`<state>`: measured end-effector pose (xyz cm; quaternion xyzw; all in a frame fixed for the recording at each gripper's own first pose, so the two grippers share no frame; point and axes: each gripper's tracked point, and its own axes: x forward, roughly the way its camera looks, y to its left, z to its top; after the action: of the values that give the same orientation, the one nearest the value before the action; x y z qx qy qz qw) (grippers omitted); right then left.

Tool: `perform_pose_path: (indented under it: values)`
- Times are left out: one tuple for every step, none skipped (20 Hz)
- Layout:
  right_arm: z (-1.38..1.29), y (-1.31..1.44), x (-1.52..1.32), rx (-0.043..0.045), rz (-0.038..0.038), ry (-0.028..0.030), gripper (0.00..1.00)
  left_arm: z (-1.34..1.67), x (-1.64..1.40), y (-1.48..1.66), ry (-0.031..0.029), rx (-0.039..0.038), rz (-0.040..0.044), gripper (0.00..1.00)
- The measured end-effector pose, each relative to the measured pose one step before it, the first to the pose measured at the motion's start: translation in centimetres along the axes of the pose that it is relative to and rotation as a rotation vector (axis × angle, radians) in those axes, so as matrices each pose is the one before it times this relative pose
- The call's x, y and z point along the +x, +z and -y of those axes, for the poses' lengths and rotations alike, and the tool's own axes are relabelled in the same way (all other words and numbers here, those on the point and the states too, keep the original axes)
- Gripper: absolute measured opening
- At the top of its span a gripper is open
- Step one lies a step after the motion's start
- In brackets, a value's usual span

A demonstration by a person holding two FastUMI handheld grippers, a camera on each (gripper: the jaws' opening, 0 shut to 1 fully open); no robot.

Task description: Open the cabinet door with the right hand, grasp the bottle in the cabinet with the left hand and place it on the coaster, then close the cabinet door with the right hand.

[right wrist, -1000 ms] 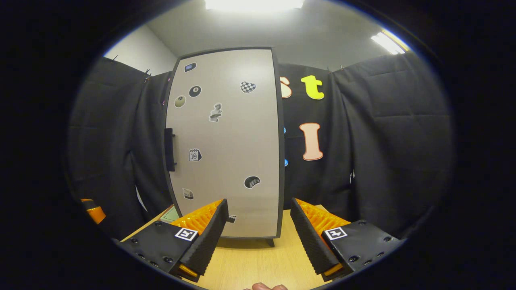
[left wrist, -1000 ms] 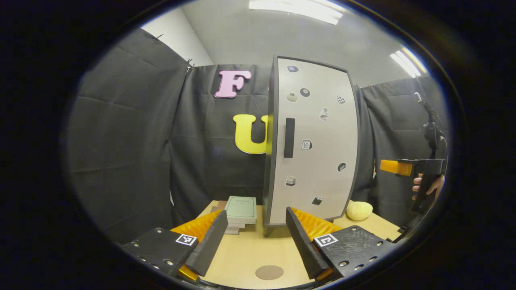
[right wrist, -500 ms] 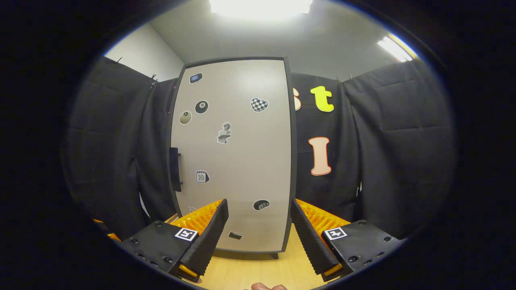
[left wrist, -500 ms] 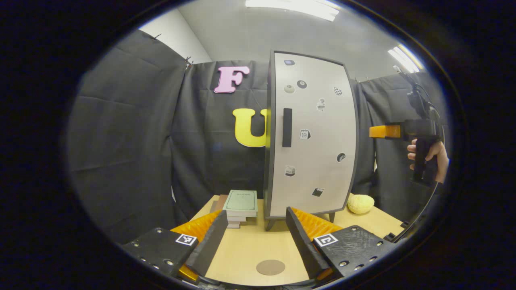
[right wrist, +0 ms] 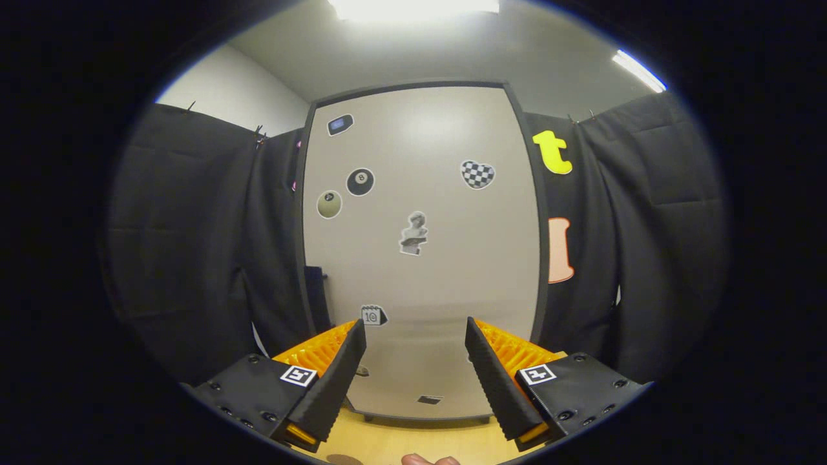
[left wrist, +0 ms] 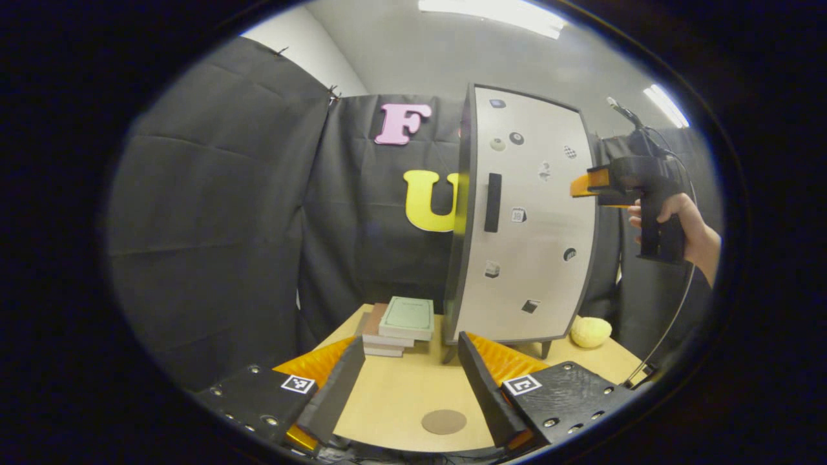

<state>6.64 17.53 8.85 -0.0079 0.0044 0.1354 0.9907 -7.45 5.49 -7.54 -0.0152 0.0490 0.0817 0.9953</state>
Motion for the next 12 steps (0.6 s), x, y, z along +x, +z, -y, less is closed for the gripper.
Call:
perform_pose_path:
  values:
    - [-1.19,0.015,0.521,0.00329,-0.00527,0.01906,0.93,-0.807,-0.256,-0.122,0.01594,-0.0017,-0.00237,0.89]
    - [-1.136,0.071,0.668,-0.00415,-0.0021,0.01691,0.98,-0.59,-0.292,-0.05,0.01268,-0.00424,-0.00159,0.89]
    - [-0.889,0.209,0.639,-0.00854,0.00604,0.01128,0.98,-0.579,-0.074,-0.143,0.01091,-0.00563,-0.00163,0.85]
    - [-0.926,0.216,0.692,-0.01009,0.01011,0.00753,0.98,-0.441,0.014,-0.05,0.01043,-0.00556,-0.00207,0.9]
    - [-0.845,0.186,0.712,-0.00868,0.00786,0.00856,0.98,-0.62,-0.074,-0.226,0.00988,-0.0057,-0.00326,0.85]
    - [-0.776,-0.025,0.745,-0.0049,0.0043,0.00858,0.98,-0.487,0.025,-0.129,0.00909,-0.00453,-0.0029,0.85]
    - [-0.753,-0.014,0.666,-0.00265,0.00022,0.008,0.98,-0.579,-0.005,-0.087,0.009,-0.00388,-0.00316,0.89]
    - [-0.859,-0.084,0.832,-0.00304,0.00182,0.00708,0.98,-0.44,0.058,-0.06,0.00758,-0.00349,-0.0028,0.9]
    - [-0.662,-0.174,0.828,0.00302,-0.00344,0.00675,0.98,-0.299,0.223,-0.063,0.00435,-0.00257,-0.00141,0.89]
    - [-0.553,-0.262,0.839,0.01107,-0.00152,0.00771,0.98,-0.12,0.075,-0.088,0.00543,-0.00048,-0.00041,0.89]
    - [-0.33,-0.227,0.951,0.01506,-0.00812,-0.0054,0.98,-0.171,0.135,-0.153,0.00626,0.00069,-0.0005,0.89]
    - [-0.346,-0.342,0.997,0.0148,-0.0091,-0.00512,0.98,-0.32,0.223,-0.071,0.0069,0.00157,-0.00271,0.89]
